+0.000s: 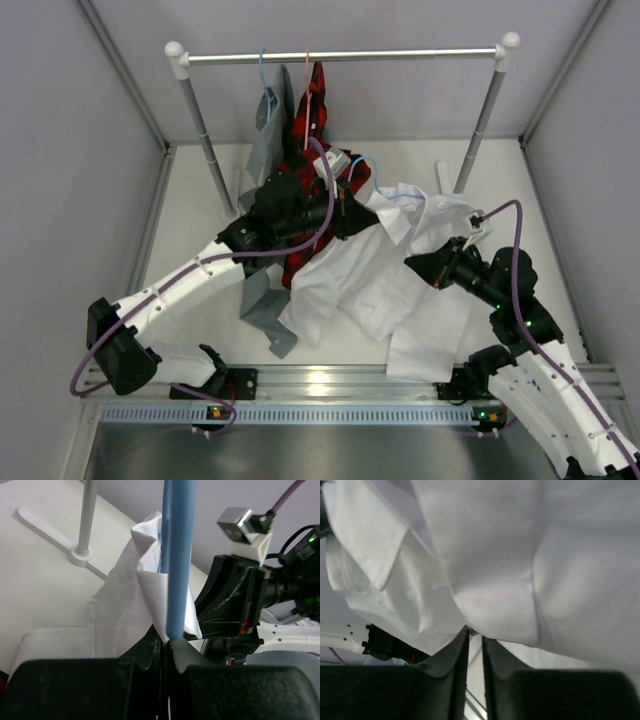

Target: Place the shirt on the hanger

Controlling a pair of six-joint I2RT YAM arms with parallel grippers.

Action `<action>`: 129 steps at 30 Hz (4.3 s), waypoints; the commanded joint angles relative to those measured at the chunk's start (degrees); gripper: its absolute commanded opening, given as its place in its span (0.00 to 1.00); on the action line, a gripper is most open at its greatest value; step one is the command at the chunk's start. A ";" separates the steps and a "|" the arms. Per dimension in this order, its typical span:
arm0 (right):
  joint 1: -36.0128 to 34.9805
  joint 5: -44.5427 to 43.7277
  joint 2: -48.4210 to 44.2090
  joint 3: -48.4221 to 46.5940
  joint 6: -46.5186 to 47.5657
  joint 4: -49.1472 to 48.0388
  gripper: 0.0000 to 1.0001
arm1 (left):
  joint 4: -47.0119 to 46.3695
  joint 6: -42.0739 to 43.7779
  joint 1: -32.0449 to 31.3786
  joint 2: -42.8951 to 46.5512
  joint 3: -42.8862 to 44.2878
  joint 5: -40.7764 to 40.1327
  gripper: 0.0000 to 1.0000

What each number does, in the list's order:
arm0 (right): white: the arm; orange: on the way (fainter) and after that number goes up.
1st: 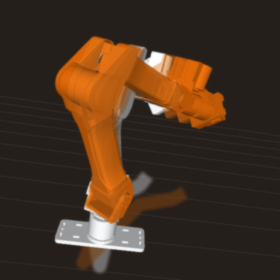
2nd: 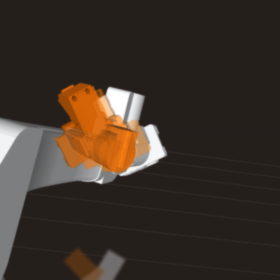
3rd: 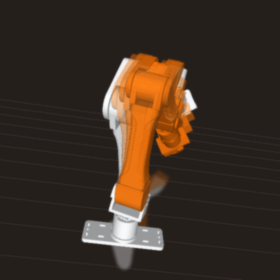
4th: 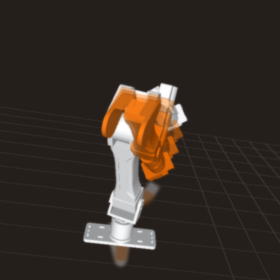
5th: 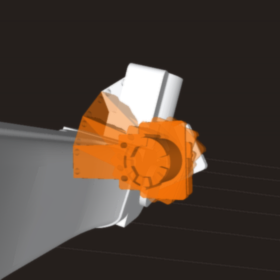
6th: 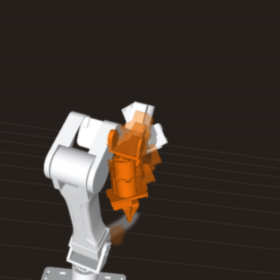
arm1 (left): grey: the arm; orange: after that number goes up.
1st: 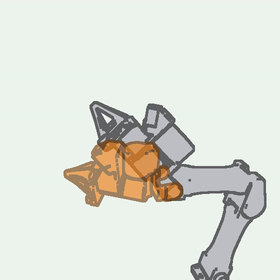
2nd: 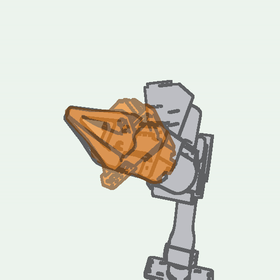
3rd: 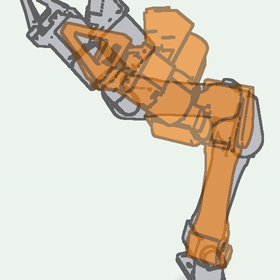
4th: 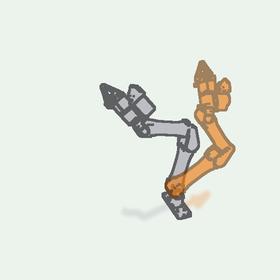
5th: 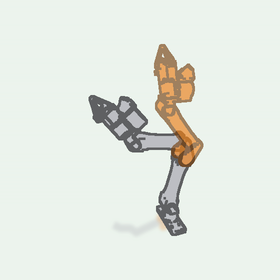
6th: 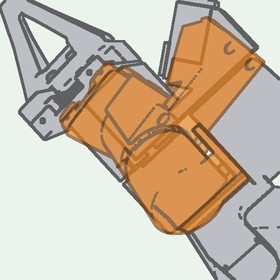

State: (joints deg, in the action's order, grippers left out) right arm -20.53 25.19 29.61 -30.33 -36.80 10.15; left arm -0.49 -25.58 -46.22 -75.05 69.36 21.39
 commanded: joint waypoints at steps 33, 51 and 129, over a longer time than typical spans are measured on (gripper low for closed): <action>-1.17 29.92 13.64 -32.17 20.27 1.02 0.13 | 8.39 22.59 -8.19 -8.01 6.39 30.56 0.00; -1.09 12.78 5.11 -36.64 26.77 12.26 0.00 | 12.36 21.19 -8.19 5.51 7.99 -0.71 0.70; -2.40 7.41 4.32 -56.52 40.13 45.22 0.00 | 34.24 44.91 -6.17 1.48 22.05 28.60 0.71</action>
State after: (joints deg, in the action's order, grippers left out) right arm -22.04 28.91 33.98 -87.29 1.45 54.11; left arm 30.33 7.29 -52.49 -72.73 92.29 34.15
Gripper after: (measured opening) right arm 0.008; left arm 0.746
